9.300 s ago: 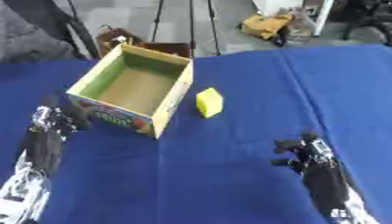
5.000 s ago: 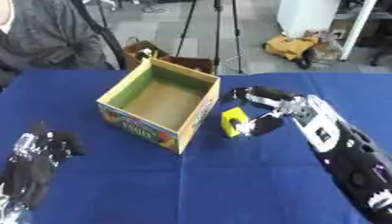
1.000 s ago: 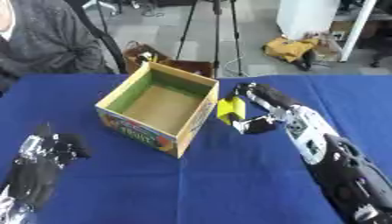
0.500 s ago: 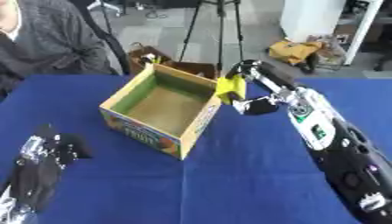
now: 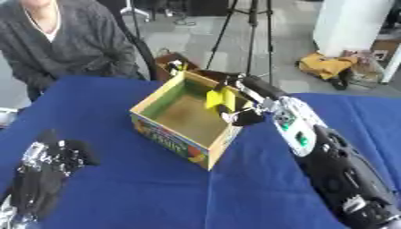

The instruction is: Pick up objects on the table and place them in the box.

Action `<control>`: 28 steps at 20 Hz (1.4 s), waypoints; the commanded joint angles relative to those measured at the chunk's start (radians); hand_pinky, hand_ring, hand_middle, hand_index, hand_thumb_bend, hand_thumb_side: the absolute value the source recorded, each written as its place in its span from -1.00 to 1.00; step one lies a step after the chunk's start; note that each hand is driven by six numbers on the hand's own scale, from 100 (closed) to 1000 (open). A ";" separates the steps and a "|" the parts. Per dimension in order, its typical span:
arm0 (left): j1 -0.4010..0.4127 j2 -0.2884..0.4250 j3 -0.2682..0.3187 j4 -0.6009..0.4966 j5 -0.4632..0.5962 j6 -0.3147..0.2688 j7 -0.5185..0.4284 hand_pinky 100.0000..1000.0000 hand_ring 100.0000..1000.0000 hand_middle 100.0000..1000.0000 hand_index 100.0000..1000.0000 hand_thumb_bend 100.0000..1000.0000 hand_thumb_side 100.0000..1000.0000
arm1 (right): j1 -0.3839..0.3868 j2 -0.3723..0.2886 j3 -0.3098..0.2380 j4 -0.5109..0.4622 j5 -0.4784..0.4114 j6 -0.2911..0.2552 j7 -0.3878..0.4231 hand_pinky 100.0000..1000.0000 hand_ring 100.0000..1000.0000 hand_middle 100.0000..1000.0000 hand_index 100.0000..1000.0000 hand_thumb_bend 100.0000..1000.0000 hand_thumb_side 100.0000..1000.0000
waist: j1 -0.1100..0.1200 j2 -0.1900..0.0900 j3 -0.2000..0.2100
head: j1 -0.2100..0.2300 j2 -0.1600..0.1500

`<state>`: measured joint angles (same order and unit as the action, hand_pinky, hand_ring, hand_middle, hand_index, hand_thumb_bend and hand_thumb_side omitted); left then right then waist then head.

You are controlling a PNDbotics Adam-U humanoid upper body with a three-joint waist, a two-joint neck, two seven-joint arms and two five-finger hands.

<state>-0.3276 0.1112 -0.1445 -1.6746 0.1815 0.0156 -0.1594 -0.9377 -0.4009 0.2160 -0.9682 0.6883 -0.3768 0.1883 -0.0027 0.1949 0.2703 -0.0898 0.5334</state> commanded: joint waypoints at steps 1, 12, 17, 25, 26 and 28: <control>-0.021 -0.004 -0.012 -0.025 0.007 0.000 -0.012 0.23 0.03 -0.08 0.18 -0.77 1.00 | -0.030 0.006 0.006 0.012 0.045 -0.024 0.003 0.69 0.72 -0.25 0.55 -1.00 -0.76 | 0.006 -0.012 0.010 | -0.009 -0.021; -0.028 -0.014 -0.023 -0.029 0.013 0.001 -0.024 0.23 0.03 -0.08 0.18 -0.77 1.00 | -0.034 0.056 0.093 0.043 0.148 -0.109 0.049 0.83 0.91 0.46 0.64 -1.00 0.13 | 0.007 -0.005 0.031 | -0.034 -0.024; -0.030 -0.014 -0.020 -0.029 0.013 0.001 -0.021 0.23 0.03 -0.08 0.18 -0.77 1.00 | -0.036 0.064 0.063 0.014 0.208 -0.154 0.118 0.84 0.96 0.81 0.78 -1.00 0.40 | 0.006 -0.002 0.013 | -0.025 -0.028; -0.027 -0.009 -0.006 -0.029 0.010 -0.001 -0.010 0.23 0.03 -0.08 0.18 -0.77 1.00 | -0.027 0.049 -0.022 -0.103 0.127 -0.078 0.039 0.62 0.91 0.58 0.69 -1.00 0.31 | 0.012 -0.003 -0.068 | 0.003 -0.039; -0.025 -0.007 -0.001 -0.029 0.008 -0.002 -0.005 0.23 0.03 -0.08 0.18 -0.77 1.00 | -0.017 0.048 -0.035 -0.127 0.111 -0.061 0.023 0.56 0.93 0.54 0.66 -1.00 0.39 | 0.013 -0.004 -0.081 | 0.012 -0.038; -0.021 -0.003 0.015 -0.029 0.004 -0.006 0.009 0.23 0.04 -0.08 0.18 -0.77 1.00 | 0.019 0.053 -0.049 -0.177 0.078 -0.030 -0.010 0.51 0.96 0.51 0.62 -1.00 0.44 | 0.016 -0.006 -0.117 | 0.035 -0.034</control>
<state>-0.3408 0.0961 -0.1450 -1.6811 0.1898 0.0123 -0.1588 -0.9034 -0.3338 0.1880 -1.0985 0.7912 -0.4247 0.1977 0.0126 0.2073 0.1427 -0.0672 0.5075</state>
